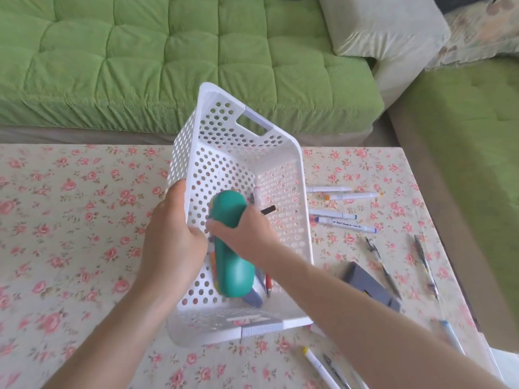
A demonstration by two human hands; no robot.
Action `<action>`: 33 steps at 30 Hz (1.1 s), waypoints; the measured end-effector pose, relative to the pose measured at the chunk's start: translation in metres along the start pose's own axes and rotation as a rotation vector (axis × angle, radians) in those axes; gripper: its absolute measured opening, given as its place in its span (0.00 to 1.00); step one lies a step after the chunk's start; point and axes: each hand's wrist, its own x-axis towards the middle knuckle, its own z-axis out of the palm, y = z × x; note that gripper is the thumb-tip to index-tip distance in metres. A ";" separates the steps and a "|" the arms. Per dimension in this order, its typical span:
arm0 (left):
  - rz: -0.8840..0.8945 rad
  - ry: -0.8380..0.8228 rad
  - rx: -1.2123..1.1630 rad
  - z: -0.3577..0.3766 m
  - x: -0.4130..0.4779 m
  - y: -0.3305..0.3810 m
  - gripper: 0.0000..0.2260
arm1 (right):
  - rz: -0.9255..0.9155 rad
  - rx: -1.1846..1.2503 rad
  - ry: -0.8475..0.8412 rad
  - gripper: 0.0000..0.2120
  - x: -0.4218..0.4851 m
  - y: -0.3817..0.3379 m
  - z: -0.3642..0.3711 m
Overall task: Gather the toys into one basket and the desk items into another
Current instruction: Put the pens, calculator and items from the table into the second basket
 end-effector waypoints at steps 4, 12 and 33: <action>-0.028 -0.025 -0.081 -0.004 0.001 -0.004 0.30 | 0.003 0.144 -0.073 0.28 -0.007 0.002 0.012; 0.034 -0.059 -0.169 -0.017 -0.032 0.000 0.28 | -0.123 0.161 0.176 0.10 -0.035 0.036 -0.020; 0.015 0.028 -0.171 0.001 -0.172 -0.046 0.32 | 0.261 -0.573 0.012 0.21 -0.161 0.290 0.047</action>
